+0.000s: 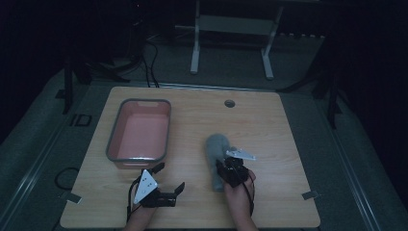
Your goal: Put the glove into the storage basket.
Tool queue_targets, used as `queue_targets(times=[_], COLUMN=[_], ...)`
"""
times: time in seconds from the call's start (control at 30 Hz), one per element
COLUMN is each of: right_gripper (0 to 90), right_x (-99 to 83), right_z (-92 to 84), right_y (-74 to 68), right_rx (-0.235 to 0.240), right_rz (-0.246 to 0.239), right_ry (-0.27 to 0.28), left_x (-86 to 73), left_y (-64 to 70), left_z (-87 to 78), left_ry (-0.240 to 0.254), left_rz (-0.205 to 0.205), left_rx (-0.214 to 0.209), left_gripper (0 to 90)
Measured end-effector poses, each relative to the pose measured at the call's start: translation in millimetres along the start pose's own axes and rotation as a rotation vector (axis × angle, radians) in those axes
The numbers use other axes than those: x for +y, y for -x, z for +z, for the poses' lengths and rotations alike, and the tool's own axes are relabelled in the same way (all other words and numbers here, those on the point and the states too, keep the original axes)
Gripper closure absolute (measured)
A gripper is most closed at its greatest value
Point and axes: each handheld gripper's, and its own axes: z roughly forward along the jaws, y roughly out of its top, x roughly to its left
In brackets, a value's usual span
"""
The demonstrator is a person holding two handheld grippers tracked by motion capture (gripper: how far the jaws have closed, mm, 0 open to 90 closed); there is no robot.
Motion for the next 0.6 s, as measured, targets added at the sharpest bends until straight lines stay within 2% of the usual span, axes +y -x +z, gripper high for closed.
queue_targets(times=[0.1, 0.17, 0.23, 0.27, 0.33, 0.4, 0.43, 0.47, 0.53, 0.6], right_gripper=[51.5, 44.2, 35.7, 32.7, 28.6, 12.1, 13.0, 12.9, 12.4, 14.1], right_x=[7.0, 12.1, 16.6, 18.4, 22.4, 24.7, 25.6, 25.6, 24.3, 21.8], right_z=[-10.1, -16.6, -22.3, -25.2, -29.4, -29.9, -29.2, -28.6, -29.2, -29.6], right_y=[0.9, 5.3, 11.4, 15.4, 25.2, 35.0, 39.5, 43.3, 49.6, 54.6], right_rx=[0.043, 0.073, 0.075, 0.066, 0.098, 0.141, 0.174, 0.186, 0.243, 0.23], right_rz=[-0.017, -0.091, -0.155, -0.162, -0.155, -0.15, -0.153, -0.156, -0.193, -0.239], right_ry=[0.026, 0.054, 0.071, 0.082, 0.084, 0.067, 0.048, 0.04, 0.046, 0.075], left_x=[0.3, 0.5, 0.9, 1.2, 1.9, 2.3, 2.5, 2.6, 3.3, 4.4], left_y=[0.0, -0.2, -0.1, 0.2, 0.9, 2.4, 3.2, 4.1, 6.0, 7.3], left_z=[0.6, 1.2, 1.9, 2.5, 4.2, 5.3, 5.5, 6.1, 7.4, 9.6], left_ry=[-0.005, -0.01, -0.021, -0.028, -0.047, -0.057, -0.062, -0.064, -0.092, -0.13], left_rz=[0.001, -0.003, -0.013, -0.009, 0.0, 0.017, 0.027, 0.033, 0.054, 0.061], left_rx=[-0.006, -0.014, -0.022, -0.023, -0.023, -0.023, -0.018, -0.013, 0.002, 0.008], left_gripper=[1.5, 1.5, 1.5, 1.5, 1.5, 2.3, 4.0, 4.0, 4.0, 4.0])
